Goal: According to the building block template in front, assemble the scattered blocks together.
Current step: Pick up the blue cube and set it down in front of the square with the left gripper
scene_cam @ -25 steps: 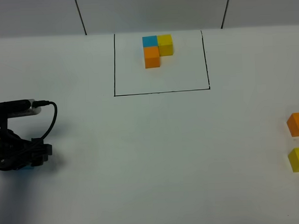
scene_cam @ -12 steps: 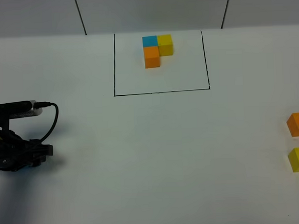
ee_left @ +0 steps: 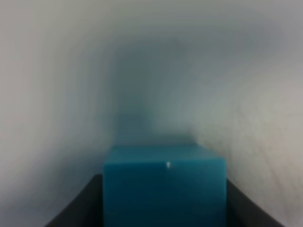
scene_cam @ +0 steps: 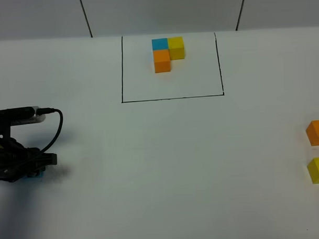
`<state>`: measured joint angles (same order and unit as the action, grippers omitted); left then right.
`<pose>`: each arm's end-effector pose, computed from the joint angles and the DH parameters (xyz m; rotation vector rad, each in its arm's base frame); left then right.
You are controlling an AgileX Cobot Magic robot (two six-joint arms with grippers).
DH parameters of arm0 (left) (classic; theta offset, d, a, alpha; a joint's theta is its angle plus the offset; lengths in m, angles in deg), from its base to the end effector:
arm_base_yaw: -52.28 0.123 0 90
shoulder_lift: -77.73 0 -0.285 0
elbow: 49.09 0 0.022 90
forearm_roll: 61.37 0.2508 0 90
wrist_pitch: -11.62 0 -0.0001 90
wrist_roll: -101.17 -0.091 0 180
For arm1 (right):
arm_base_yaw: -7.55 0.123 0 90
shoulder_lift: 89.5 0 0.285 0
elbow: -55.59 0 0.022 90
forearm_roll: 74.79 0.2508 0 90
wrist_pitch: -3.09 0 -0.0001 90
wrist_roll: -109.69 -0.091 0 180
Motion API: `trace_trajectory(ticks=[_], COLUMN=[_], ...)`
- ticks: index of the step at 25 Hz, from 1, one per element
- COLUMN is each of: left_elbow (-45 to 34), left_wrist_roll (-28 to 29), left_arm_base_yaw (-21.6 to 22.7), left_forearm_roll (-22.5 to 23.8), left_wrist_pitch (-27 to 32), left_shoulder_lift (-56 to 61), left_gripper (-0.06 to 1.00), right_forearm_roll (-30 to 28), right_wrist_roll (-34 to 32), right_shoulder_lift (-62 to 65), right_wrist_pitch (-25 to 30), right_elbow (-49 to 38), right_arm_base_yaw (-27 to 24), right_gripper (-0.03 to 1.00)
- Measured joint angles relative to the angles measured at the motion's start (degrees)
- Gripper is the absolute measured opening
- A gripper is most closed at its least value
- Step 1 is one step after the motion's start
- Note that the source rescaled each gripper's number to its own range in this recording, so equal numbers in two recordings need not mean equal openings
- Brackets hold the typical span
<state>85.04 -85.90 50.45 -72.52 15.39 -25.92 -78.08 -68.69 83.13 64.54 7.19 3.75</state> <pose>0.2542 -0.0093 0.1137 -0.0479 2.6746 -0.0497 -0.0071 -0.0041 0.2772 0.0423 2.0465 -0.1278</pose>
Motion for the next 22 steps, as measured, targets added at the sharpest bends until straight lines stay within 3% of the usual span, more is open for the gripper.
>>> trace_trajectory(ticks=[5,14,18,22], left_elbow=[0.00,-0.12,-0.12,-0.17], left_wrist_roll=[-0.01,-4.08,-11.34,-23.71], left_arm_base_yaw=[0.00,0.00,0.00,0.00], left_forearm_roll=[0.11,1.20,0.94,-3.28], left_wrist_pitch=[1.24,13.66,19.04,22.06], left_shoulder_lift=[1.01,18.29,24.92,27.93], left_gripper=[0.55,0.55,0.54,0.54], right_forearm_roll=[0.00,0.00,0.00,0.00], right_wrist_roll=[0.00,0.00,0.00,0.00], right_shoulder_lift=[0.00,0.00,0.00,0.00], right_wrist_pitch=[0.00,0.00,0.00,0.00], right_elbow=[0.00,0.00,0.00,0.00], right_arm_base_yaw=[0.00,0.00,0.00,0.00], right_gripper=[0.01,0.01,0.01,0.01])
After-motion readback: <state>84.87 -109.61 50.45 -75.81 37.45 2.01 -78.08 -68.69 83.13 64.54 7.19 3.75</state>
